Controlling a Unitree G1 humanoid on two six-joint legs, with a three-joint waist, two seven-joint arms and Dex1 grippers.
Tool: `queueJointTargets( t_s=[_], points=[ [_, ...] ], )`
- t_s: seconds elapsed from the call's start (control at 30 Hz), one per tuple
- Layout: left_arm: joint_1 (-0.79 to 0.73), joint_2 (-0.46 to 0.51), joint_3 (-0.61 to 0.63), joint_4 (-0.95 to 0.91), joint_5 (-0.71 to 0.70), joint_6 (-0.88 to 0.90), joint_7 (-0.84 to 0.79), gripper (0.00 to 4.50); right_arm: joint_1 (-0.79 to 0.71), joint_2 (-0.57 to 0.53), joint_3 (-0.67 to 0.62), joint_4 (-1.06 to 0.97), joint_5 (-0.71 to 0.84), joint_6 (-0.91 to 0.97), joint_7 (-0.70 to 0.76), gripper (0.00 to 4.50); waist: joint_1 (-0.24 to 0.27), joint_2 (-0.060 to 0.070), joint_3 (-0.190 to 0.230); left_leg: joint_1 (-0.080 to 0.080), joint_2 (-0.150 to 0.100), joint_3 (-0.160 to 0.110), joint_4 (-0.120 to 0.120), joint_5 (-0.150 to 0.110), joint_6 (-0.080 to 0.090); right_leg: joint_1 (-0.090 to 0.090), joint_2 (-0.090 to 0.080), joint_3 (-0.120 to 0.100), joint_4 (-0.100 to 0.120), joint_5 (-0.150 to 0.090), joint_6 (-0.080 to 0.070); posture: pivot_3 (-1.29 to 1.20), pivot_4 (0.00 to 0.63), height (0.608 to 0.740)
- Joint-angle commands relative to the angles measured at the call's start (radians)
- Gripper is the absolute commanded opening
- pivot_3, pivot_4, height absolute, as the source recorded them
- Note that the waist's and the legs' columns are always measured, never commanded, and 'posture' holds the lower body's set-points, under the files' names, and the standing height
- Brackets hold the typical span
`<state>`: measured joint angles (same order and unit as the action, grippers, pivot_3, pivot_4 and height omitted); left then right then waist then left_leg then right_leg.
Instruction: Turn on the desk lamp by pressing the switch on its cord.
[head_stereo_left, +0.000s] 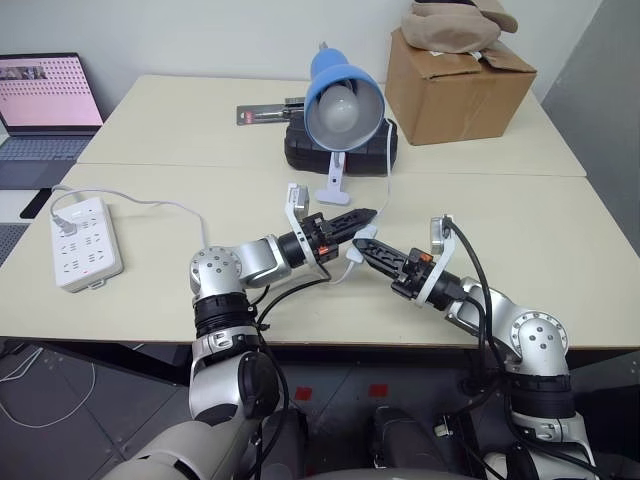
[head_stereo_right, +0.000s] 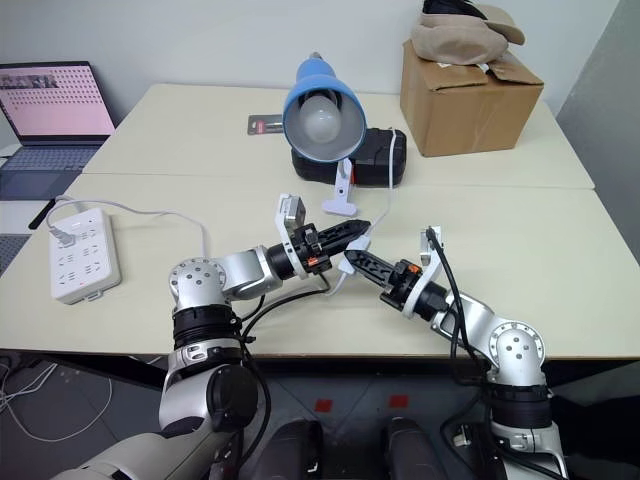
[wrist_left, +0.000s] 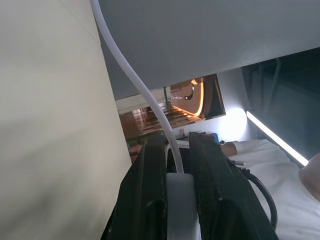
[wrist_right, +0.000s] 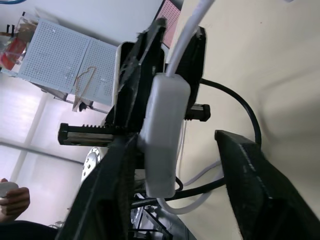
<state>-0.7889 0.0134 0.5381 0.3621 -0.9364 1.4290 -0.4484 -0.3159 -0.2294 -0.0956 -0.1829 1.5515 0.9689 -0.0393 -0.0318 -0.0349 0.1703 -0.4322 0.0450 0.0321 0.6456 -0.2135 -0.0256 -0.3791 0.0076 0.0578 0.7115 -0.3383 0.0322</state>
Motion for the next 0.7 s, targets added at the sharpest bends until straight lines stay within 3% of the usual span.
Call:
queueJointTargets(
  t_s=[0.03,0.2,0.63,0.7],
  points=[
    [-0.001,0.003,-0.012,-0.037,-0.044,0.001,-0.009,0.39,-0.002,-0.005,-0.018,-0.012,0.010,-0.008,0.006,1.31,0.000,0.000,0.000,0.000,0.000,0.000,0.000,0.000,0.000,0.000,0.000,0.000,0.000,0.000,0.000,0.00,0.150,0.740],
    [0.003,0.004,-0.018,-0.039,-0.046,-0.004,-0.005,0.39,0.001,-0.009,-0.014,-0.018,0.004,-0.006,0.014,0.46,0.000,0.000,0.000,0.000,0.000,0.000,0.000,0.000,0.000,0.000,0.000,0.000,0.000,0.000,0.000,0.00,0.150,0.740],
    [0.010,0.010,-0.032,-0.038,-0.047,-0.029,-0.006,0.39,0.008,-0.033,-0.008,-0.063,-0.019,-0.004,0.034,0.44,0.000,0.000,0.000,0.000,0.000,0.000,-0.001,0.000,0.000,0.000,0.000,0.000,-0.001,0.000,0.000,0.00,0.150,0.740],
    [0.013,0.010,-0.036,-0.039,-0.049,-0.033,-0.004,0.39,0.022,-0.038,-0.015,-0.070,-0.004,-0.003,0.038,1.14,0.000,0.000,0.000,0.000,0.000,0.000,-0.001,0.000,0.000,0.000,0.000,0.000,-0.002,0.000,0.000,0.00,0.150,0.740]
  ],
)
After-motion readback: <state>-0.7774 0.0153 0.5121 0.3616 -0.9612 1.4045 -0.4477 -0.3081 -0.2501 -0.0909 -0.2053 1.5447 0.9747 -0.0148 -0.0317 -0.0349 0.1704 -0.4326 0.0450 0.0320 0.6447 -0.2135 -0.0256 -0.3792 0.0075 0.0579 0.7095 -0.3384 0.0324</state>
